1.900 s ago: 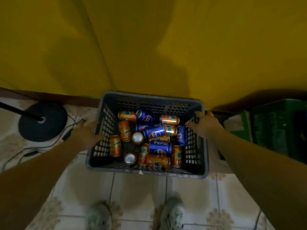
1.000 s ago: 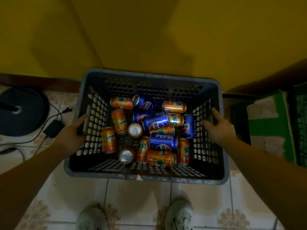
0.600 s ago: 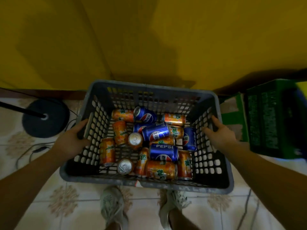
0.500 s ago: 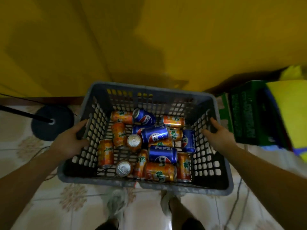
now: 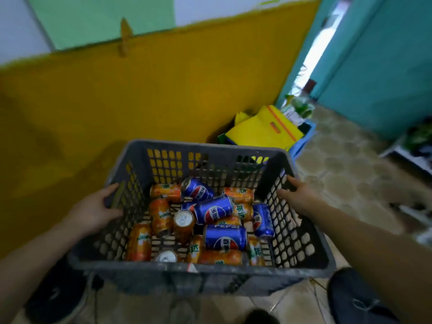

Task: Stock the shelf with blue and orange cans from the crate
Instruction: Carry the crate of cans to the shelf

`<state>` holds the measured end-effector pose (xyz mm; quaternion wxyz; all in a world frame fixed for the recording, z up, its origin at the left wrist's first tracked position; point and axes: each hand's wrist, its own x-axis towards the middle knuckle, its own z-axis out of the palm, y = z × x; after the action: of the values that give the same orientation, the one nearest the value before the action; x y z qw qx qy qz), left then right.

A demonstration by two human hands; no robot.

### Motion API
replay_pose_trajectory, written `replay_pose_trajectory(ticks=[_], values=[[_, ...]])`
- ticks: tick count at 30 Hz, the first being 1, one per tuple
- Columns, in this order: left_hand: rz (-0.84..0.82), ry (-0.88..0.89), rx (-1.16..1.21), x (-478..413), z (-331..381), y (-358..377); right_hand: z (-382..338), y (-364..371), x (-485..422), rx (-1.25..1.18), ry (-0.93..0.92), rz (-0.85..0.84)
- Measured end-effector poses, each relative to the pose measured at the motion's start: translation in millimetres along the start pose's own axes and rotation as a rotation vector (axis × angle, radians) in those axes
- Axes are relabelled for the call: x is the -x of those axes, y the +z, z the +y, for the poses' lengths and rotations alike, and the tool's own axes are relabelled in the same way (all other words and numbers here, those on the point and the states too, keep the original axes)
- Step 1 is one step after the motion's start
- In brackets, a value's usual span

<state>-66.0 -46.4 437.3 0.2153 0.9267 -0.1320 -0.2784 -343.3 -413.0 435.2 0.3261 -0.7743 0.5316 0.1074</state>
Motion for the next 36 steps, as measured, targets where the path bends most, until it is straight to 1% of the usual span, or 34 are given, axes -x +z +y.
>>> replay_pose_trajectory(ticks=[4,10,13,16,23,29,32,36], values=[[-0.040,0.144,-0.038,12.0,100.3,6.0,54.1,-74.2,25.4,-0.122,0.071,0.082],[-0.071,0.324,-0.075,38.3,244.4,53.3,147.1,-186.4,52.7,-0.131,0.167,0.257],[-0.081,0.432,-0.103,45.8,315.9,84.4,193.0,-234.0,56.1,-0.119,0.199,0.358],[-0.102,0.533,-0.122,44.1,388.3,116.3,235.4,-275.3,52.4,-0.145,0.271,0.419],[-0.264,0.671,-0.125,12.5,539.6,193.1,308.5,-340.6,16.6,-0.231,0.466,0.502],[-0.392,0.815,-0.234,-29.3,662.6,248.0,351.4,-380.7,-21.4,-0.307,0.682,0.547],[-0.442,0.874,-0.260,-42.3,721.6,273.6,372.6,-402.9,-37.0,-0.332,0.735,0.568],[-0.470,0.927,-0.276,-47.2,786.2,315.0,411.1,-430.9,-61.6,-0.367,0.794,0.585]])
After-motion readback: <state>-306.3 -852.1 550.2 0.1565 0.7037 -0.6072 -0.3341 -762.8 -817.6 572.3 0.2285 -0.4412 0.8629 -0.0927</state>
